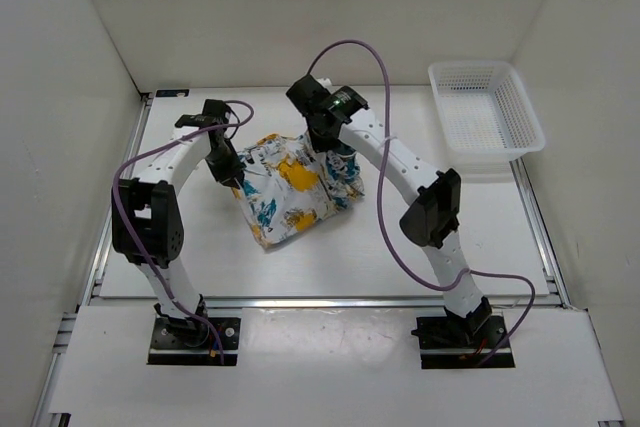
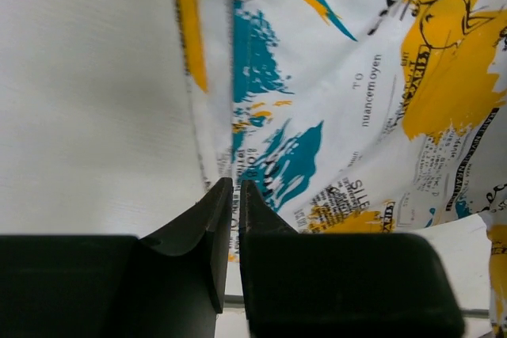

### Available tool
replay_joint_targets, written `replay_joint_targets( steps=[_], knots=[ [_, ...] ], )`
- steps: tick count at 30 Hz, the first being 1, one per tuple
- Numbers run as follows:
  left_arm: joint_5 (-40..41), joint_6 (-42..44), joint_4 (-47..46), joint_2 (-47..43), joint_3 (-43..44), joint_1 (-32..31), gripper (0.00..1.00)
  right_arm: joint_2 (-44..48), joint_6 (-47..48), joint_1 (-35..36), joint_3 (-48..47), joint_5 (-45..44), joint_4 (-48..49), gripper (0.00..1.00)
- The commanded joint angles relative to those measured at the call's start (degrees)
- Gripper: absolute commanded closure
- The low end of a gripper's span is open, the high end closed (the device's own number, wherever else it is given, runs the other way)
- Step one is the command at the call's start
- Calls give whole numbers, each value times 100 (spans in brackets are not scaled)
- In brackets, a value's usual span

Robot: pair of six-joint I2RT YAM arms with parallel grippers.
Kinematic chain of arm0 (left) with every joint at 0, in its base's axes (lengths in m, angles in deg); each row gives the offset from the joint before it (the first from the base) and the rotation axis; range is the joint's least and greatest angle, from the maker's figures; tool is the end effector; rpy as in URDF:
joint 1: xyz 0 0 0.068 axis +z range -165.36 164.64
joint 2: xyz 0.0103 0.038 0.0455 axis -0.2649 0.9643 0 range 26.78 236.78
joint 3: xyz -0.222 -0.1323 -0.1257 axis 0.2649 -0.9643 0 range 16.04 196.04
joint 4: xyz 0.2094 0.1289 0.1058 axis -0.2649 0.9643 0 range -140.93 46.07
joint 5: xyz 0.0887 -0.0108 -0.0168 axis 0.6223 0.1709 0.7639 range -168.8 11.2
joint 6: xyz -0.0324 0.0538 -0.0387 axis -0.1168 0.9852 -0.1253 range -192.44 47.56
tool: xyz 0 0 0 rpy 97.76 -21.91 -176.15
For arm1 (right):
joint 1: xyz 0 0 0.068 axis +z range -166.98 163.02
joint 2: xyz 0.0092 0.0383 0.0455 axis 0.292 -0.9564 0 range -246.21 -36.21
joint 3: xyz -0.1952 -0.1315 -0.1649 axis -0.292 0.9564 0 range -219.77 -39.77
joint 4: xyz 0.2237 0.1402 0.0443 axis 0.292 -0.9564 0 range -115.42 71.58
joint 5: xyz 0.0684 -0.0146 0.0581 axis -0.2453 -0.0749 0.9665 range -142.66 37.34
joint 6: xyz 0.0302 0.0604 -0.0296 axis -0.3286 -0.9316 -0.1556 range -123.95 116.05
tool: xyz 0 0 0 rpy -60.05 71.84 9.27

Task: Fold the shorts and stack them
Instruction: Fold the shorts

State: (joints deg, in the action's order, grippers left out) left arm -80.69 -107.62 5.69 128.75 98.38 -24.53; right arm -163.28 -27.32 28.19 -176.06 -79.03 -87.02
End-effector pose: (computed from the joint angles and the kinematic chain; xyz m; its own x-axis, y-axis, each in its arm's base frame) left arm 0.3623 -0.0605 0.2267 -0.8800 -0.4411 -0.1758 -0.4159 0.8947 -0.1630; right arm 0.3667 0.3301 0.3246 -0.7457 -0.2460 -0.6192 -0.1962 0.9692 -0.1489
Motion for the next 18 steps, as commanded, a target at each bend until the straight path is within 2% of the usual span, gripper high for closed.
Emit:
replay_joint_targets(
  steps=[1,2,3,4,5,8,11,12,13,14,16,18],
  knots=[
    [75,37,-63,-336,-157,143,77,-345,-115,229,-564,394,379,100],
    [75,37,-142,-336,-227,239,77,-345,-115,386,-705,631,635,96],
    [75,-15,-195,-336,-228,301,77,-345,-19,466,-706,1381,924,82],
    [75,-15,-195,-249,-228,354,77,-345,78,562,-706,1667,1188,61],
    [75,-15,-195,-196,-228,424,77,-293,79,703,-758,1836,1434,46],
    [75,-15,-248,-134,-228,688,77,145,17,704,-444,2161,1620,44],
    [13,37,-248,-134,-228,864,74,1155,69,503,916,2215,2146,42],
    [-39,90,-248,-134,-228,864,74,1636,70,450,1529,2293,2262,42],
    [-39,90,-248,-134,-167,864,74,1824,70,319,1770,2346,2341,46],
    [-109,142,-248,-134,-166,864,74,1982,70,248,1973,2225,2342,55],
    [-215,143,-248,-195,-166,864,76,2160,70,-6,2446,2058,2342,83],
    [-267,143,-248,-195,-166,742,78,2081,210,-157,2598,1987,2168,90]
  ],
)
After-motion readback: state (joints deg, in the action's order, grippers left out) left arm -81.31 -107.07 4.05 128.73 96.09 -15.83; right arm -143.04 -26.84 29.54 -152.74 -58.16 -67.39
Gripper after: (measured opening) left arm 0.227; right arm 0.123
